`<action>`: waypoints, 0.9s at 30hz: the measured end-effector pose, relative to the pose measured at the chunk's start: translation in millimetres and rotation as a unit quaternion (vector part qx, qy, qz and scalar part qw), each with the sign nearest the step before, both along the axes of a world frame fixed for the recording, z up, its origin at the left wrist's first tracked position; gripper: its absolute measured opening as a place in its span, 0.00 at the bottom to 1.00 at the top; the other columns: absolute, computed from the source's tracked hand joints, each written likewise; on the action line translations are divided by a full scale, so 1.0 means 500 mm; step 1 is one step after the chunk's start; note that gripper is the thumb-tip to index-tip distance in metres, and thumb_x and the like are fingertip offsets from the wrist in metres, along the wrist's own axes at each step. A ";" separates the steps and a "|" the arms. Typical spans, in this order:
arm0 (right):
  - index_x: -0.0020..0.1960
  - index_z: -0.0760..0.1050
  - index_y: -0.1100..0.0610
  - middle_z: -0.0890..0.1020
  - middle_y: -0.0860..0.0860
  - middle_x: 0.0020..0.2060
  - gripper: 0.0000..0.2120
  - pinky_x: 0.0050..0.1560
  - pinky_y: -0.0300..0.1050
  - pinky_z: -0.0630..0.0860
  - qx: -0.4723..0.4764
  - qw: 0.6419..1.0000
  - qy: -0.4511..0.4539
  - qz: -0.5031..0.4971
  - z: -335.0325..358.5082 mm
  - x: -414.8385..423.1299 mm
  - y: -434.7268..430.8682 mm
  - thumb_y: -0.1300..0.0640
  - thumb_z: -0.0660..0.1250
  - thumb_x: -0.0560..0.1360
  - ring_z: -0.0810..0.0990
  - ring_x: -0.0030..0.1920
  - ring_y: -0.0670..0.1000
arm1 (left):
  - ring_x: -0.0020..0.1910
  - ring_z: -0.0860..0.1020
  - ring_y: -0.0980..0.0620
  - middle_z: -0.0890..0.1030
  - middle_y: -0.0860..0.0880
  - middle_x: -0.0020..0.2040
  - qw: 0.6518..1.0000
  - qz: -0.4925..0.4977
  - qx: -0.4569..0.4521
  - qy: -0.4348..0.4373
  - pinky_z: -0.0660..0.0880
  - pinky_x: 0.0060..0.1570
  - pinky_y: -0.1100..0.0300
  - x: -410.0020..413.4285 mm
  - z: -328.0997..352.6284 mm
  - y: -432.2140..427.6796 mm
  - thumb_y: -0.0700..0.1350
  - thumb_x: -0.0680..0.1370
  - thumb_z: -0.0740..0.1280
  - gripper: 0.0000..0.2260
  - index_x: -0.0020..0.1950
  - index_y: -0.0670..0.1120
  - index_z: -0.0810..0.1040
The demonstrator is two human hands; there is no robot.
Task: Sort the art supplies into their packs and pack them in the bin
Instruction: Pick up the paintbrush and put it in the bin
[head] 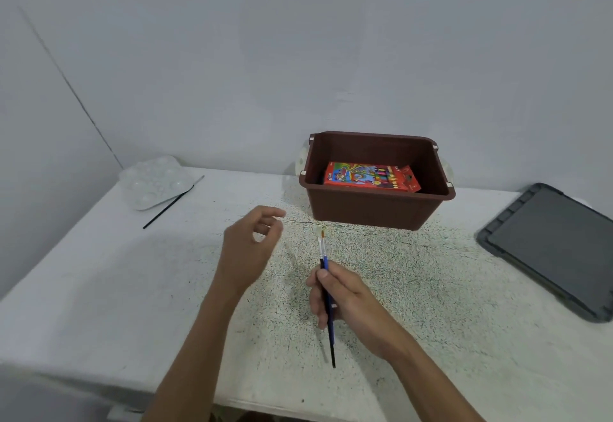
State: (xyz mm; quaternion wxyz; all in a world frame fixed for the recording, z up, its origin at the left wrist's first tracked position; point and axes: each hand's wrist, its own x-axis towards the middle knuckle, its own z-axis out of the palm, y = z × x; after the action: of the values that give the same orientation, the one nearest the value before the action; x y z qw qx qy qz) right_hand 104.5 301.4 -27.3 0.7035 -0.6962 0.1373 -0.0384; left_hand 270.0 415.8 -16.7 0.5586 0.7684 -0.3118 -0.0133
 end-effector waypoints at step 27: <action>0.56 0.75 0.62 0.84 0.56 0.42 0.14 0.45 0.49 0.78 0.066 0.996 0.054 0.007 -0.022 0.164 0.076 0.57 0.53 0.85 0.80 0.39 0.53 | 0.50 0.77 0.45 0.78 0.46 0.51 0.839 0.274 0.457 -0.114 0.71 0.48 0.53 0.377 -0.169 0.208 0.38 0.80 0.58 0.13 0.58 0.45 0.79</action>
State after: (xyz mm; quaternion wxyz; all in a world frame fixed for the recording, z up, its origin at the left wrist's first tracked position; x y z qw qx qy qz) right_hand 186.4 339.5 -38.5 0.7396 -0.6505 0.1725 0.0133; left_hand 458.4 520.0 -100.9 0.0854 0.9866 -0.1087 0.0872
